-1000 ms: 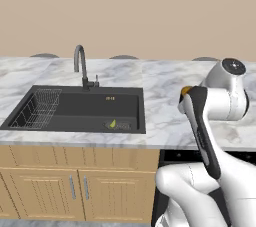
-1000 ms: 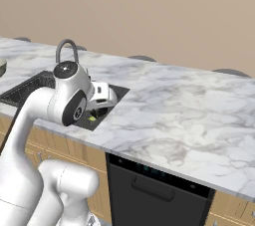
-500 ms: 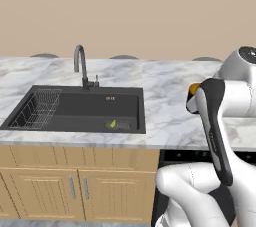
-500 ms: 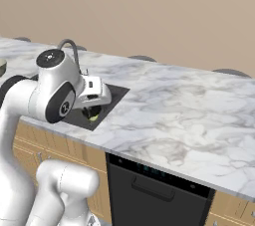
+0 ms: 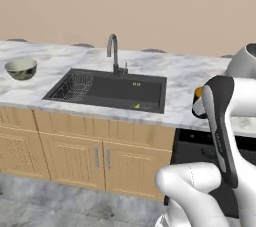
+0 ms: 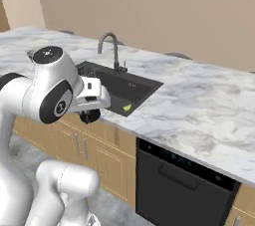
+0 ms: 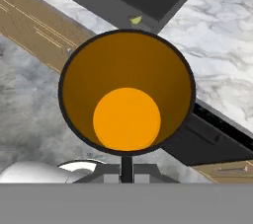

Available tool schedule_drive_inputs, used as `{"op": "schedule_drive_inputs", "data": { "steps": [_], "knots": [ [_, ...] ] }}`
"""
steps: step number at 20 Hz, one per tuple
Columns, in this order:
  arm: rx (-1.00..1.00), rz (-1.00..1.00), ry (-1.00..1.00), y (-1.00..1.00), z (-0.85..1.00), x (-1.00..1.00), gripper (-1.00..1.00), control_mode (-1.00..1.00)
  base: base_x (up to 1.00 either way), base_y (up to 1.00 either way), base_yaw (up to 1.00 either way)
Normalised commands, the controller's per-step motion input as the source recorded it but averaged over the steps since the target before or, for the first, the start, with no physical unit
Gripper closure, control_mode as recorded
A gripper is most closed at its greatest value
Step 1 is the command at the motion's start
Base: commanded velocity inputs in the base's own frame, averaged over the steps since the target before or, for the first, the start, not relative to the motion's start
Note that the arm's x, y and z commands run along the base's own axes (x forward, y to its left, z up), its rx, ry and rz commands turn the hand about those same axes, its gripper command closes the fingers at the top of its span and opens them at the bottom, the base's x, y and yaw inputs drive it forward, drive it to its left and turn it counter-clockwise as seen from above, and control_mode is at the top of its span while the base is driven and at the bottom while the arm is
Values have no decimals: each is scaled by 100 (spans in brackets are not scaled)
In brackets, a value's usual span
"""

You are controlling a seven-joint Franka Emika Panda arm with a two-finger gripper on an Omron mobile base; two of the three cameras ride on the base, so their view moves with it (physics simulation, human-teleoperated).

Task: Clear the mugs and bowl far away from the sink.

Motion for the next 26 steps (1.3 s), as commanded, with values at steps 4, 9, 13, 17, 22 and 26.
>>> {"op": "schedule_drive_inputs", "data": {
  "steps": [4,9,13,17,22,26],
  "knots": [
    [0,0,0,0,0,0,100,100,-3,15,79],
    [0,0,0,0,0,0,100,100,-16,8,96],
    [0,0,0,0,0,0,100,100,-44,0,96],
    [0,0,0,0,0,0,100,100,-32,0,97],
    [0,0,0,0,0,0,100,100,-30,0,100],
    [0,0,0,0,0,0,100,100,-34,0,99]
  ]
}}
